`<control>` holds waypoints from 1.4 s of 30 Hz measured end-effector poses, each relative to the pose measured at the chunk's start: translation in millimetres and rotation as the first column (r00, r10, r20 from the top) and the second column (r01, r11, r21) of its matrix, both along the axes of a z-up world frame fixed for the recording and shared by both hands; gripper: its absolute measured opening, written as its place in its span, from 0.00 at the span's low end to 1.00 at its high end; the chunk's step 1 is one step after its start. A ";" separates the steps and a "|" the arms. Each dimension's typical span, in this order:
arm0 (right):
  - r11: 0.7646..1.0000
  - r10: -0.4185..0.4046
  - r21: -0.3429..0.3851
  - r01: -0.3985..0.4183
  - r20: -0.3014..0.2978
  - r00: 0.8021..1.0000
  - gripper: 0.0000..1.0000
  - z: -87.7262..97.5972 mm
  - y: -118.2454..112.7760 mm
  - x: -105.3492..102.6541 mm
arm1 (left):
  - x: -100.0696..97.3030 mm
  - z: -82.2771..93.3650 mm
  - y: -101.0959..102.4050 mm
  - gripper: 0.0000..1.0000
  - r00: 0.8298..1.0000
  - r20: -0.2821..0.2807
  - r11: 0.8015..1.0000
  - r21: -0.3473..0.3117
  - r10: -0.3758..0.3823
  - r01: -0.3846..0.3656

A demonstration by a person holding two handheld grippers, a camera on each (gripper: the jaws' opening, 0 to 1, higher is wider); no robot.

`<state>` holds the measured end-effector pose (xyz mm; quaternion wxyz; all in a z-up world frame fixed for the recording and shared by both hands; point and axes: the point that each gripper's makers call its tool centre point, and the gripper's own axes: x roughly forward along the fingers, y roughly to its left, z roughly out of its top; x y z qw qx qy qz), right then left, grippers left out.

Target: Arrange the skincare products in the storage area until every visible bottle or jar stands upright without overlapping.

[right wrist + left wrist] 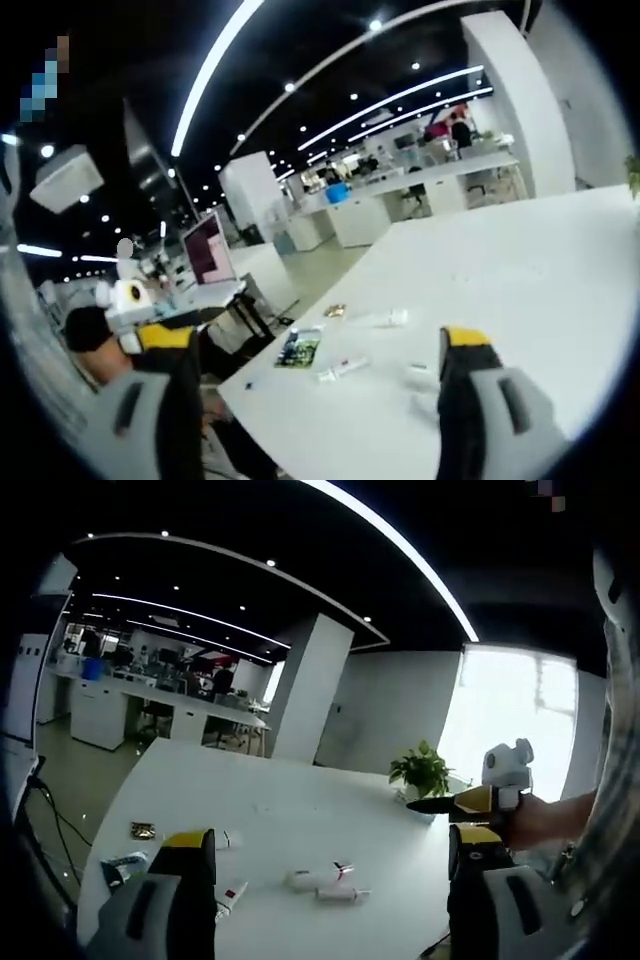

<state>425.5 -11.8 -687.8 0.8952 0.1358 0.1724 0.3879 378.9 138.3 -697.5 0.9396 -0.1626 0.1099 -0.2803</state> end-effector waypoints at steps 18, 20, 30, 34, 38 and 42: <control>0.996 0.086 -0.037 -0.084 0.036 0.996 0.95 -27.0 17.3 42.7 | 29.6 -2.2 9.9 1.00 0.996 -0.044 0.991 0.112 0.073 -0.067; 0.994 0.092 -0.056 -0.090 0.041 0.995 0.95 -32.3 16.2 47.4 | 31.8 -2.7 12.6 1.00 0.995 -0.047 0.990 0.113 0.087 -0.081; 0.986 0.129 -0.112 -0.125 0.031 0.991 0.90 -55.6 15.2 68.2 | 34.5 -18.7 19.5 1.00 0.988 -0.080 0.987 0.110 0.129 -0.120; 0.979 0.162 -0.130 -0.156 0.039 0.986 0.90 -58.4 24.8 78.4 | 38.3 -24.6 24.4 1.00 0.985 -0.089 0.984 0.110 0.150 -0.140; 0.964 0.204 -0.184 -0.193 0.043 0.978 0.89 -64.9 36.0 94.2 | 39.4 -31.2 27.6 1.00 0.980 -0.110 0.981 0.121 0.165 -0.151; 0.938 0.268 -0.241 -0.250 0.046 0.962 0.87 -67.6 47.3 106.2 | 34.3 -39.0 28.3 1.00 0.975 -0.133 0.980 0.116 0.176 -0.161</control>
